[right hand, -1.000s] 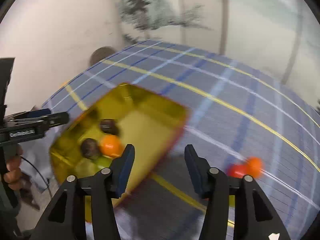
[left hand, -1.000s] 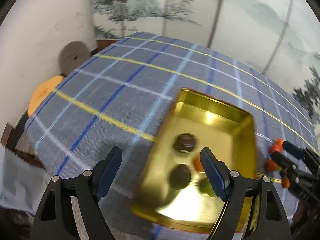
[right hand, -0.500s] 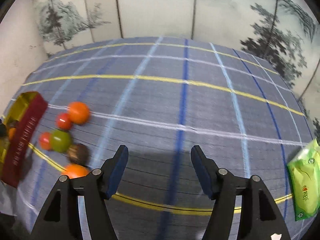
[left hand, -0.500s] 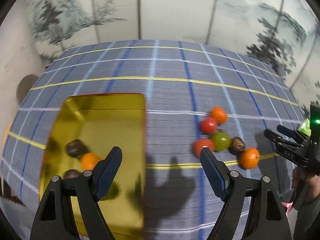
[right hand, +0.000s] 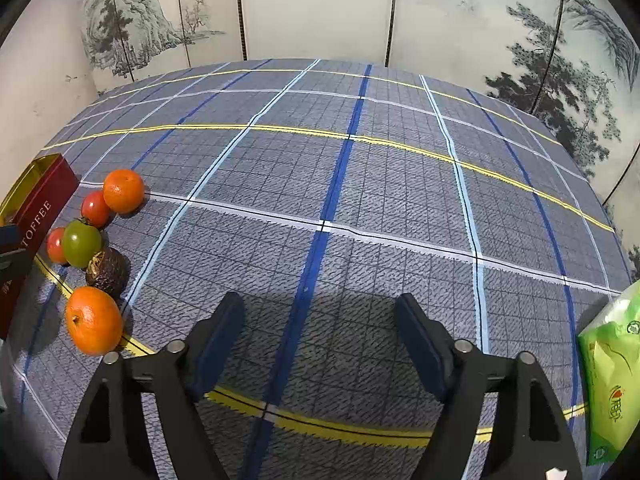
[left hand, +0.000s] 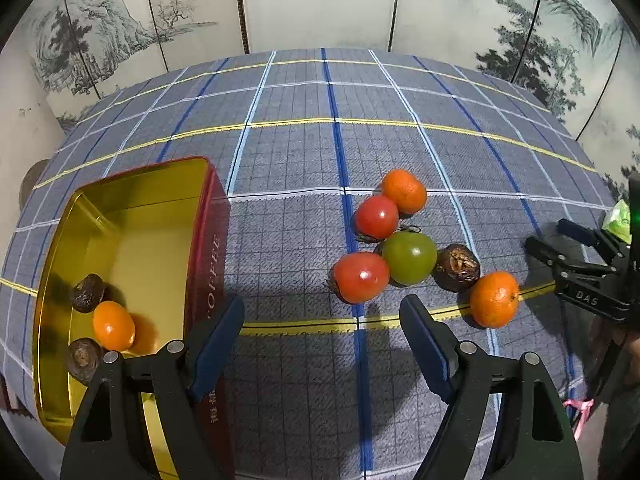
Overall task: Organize fruits
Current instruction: 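Move the left tool to the fruit cluster and grasp the red tomato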
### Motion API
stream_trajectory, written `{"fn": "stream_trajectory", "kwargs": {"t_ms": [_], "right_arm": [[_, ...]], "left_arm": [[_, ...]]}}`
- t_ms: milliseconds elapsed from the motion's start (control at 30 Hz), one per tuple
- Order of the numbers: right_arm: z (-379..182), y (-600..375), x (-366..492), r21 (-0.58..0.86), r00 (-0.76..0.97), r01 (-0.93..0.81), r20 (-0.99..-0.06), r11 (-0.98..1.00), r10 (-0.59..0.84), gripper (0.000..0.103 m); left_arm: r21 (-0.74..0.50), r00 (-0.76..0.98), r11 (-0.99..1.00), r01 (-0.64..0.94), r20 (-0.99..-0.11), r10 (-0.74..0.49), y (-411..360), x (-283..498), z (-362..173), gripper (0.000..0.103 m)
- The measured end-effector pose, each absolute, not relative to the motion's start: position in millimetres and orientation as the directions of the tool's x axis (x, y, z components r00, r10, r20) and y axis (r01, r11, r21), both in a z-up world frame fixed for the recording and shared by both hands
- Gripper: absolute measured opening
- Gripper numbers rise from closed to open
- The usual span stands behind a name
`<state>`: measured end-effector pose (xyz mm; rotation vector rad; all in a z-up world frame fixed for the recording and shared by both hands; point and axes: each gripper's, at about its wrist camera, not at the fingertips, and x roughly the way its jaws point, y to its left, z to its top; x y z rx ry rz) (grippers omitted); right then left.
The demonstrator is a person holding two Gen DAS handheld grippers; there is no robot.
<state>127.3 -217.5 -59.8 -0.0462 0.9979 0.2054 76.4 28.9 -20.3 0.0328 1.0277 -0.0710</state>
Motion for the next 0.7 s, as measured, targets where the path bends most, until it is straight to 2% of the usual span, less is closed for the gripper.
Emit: {"fn": "stream_trajectory", "kwargs": {"t_ms": [367, 700], "right_arm": [[-66, -227, 134, 0.067, 0.503, -0.205, -0.849, 0.976, 0.164, 0.102], [-67, -228, 135, 0.068, 0.500, -0.216, -0.849, 0.974, 0.170, 0.103]], "left_arm": [[-0.011, 0.493, 0.995, 0.097, -0.868, -0.058, 24, 92, -32, 0.076], [-0.054, 0.459, 0.990, 0.129, -0.882, -0.107, 20, 100, -42, 0.057]]}}
